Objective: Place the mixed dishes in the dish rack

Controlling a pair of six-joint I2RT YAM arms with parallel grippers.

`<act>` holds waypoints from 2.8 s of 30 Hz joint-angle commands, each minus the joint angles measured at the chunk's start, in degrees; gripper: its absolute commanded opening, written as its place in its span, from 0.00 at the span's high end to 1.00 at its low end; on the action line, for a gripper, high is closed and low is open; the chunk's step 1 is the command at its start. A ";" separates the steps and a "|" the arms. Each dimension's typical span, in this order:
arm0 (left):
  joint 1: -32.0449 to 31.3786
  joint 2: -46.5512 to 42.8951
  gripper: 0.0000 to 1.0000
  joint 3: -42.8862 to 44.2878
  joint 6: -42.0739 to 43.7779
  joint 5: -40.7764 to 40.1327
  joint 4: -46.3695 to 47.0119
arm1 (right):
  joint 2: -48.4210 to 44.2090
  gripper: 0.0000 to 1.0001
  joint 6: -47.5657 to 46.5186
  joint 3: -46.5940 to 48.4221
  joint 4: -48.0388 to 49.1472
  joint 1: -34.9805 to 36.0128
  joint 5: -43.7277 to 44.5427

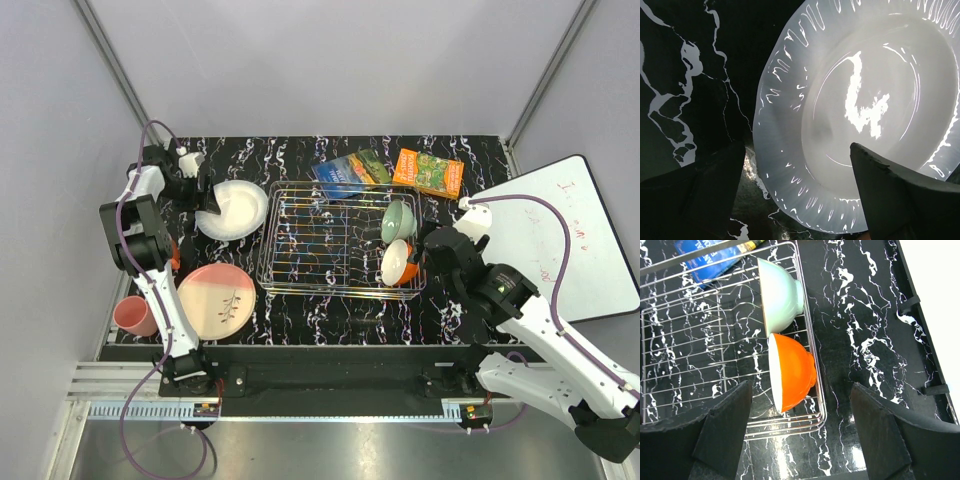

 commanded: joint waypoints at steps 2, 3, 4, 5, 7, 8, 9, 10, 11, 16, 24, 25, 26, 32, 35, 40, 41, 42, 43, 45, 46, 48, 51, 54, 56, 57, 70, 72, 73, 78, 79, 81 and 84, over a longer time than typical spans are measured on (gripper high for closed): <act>0.08 1.52 0.19 2.42 1.35 2.53 -0.93 | 1.72 0.14 0.00 -0.03 2.18 0.02 0.51; 0.08 1.96 0.22 2.86 1.27 2.62 -1.11 | 1.98 0.14 0.00 -0.11 2.53 0.02 0.42; 0.08 2.40 0.27 4.08 1.27 2.44 -1.37 | 2.07 0.14 -0.17 -0.12 2.71 0.02 0.33; 0.08 3.36 0.29 4.79 1.18 2.36 -2.33 | 2.16 0.14 -0.17 -0.29 3.23 0.02 0.16; 0.16 4.42 0.30 6.98 1.18 2.18 -3.39 | 2.51 0.14 -0.26 -0.29 3.24 -0.07 0.07; 0.08 5.29 0.31 7.69 1.09 2.27 -4.44 | 2.51 0.14 -0.26 -0.20 3.24 -0.07 0.07; 0.16 5.91 0.33 8.48 1.18 2.44 -4.97 | 2.60 0.14 -0.35 -0.20 3.32 0.02 0.07; 0.08 6.44 0.36 10.05 1.18 2.36 -5.41 | 2.69 0.14 -0.35 -0.29 3.32 0.02 0.07; 0.16 7.40 0.39 10.76 1.00 2.44 -6.37 | 2.60 0.14 -0.43 -0.29 3.41 0.02 0.07; 0.16 9.08 0.69 13.40 0.74 2.01 -8.14 | 2.34 0.15 -0.08 -0.47 3.24 0.02 0.07; 0.08 7.59 1.00 11.48 1.97 1.39 -8.58 | 1.28 0.16 0.27 -1.26 3.32 0.02 0.15; 0.08 7.15 1.00 10.95 1.97 1.65 -8.75 | 1.28 0.16 0.36 -1.35 3.32 0.11 0.15; 0.08 6.02 1.00 10.77 2.23 1.83 -8.84 | 1.19 0.17 0.36 -1.35 3.32 0.02 -0.11; 0.08 -2.49 1.00 7.61 2.50 4.54 -10.51 | -0.38 0.18 0.88 -2.05 3.50 0.02 -0.37; 0.08 -8.48 1.00 4.28 3.64 7.53 -11.04 | -1.26 0.20 1.23 -2.40 3.59 0.02 -0.46; 0.08 -14.55 1.00 1.81 3.03 9.38 -11.65 | -2.32 0.21 1.94 -2.66 2.89 0.02 -0.72; 0.08 -15.00 1.00 1.55 2.85 9.73 -11.65 | -2.76 0.21 2.20 -2.75 2.71 0.02 -0.72; -0.01 -15.52 1.00 1.19 2.67 10.00 -11.65 | -2.94 0.21 2.38 -2.75 2.71 0.02 -0.72; -0.01 -16.05 1.00 1.10 2.32 10.18 -11.83 | -3.20 0.21 2.29 -2.84 2.45 0.02 -0.72; -0.01 -16.67 1.00 1.02 1.97 10.44 -11.92 | -4.08 0.22 2.46 -2.75 2.10 -0.07 -0.64; -0.01 -17.19 1.00 0.84 1.88 10.79 -11.92 | -4.34 0.22 2.55 -2.84 1.92 0.02 -0.46; -0.10 -17.37 1.00 0.32 1.97 11.06 -11.83 | -4.87 0.22 2.64 -2.84 1.31 0.02 -0.37; -0.19 -16.58 1.00 0.14 1.71 10.62 -12.09 | -5.49 0.23 2.99 -2.75 0.78 0.02 -0.29; -0.28 -17.63 1.00 1.10 1.00 11.14 -12.18 | -6.02 0.24 2.91 -2.84 0.51 0.02 -0.37; -0.54 -19.65 1.00 2.68 -0.05 11.23 -12.36 | -6.19 0.24 2.47 -3.10 0.69 0.02 -0.20; -0.97 -20.53 1.00 4.77 -0.57 11.32 -12.79 | -6.10 0.24 2.47 -3.10 0.95 0.02 -0.20; -15.47 -40.13 1.00 10.16 15.14 -1.51 -12.97 | -6.19 0.26 0.88 -2.93 3.32 0.02 -0.20; -17.93 -42.58 1.00 8.84 19.34 -2.12 -12.54 | -6.45 0.26 0.62 -2.75 3.32 0.02 -0.02; -18.64 -43.29 1.00 8.66 20.50 -2.91 -12.36 | -6.72 0.25 0.10 -2.58 3.24 0.02 -0.11; -25.84 -47.59 1.00 7.35 31.64 -5.47 -12.18 | -8.56 0.24 -0.61 -2.40 3.32 0.02 -0.03; -27.16 -48.30 1.00 6.21 33.24 -5.99 -12.09 | -9.87 0.23 -0.78 -2.66 3.50 0.02 0.33; -31.81 -49.80 1.00 5.24 35.88 -8.52 -10.61 | -11.46 0.21 -1.14 -3.36 4.29 0.02 1.99; -37.09 -48.14 1.00 6.64 36.33 -11.43 -10.60 | -15.76 0.20 -2.19 -3.98 5.08 0.02 3.93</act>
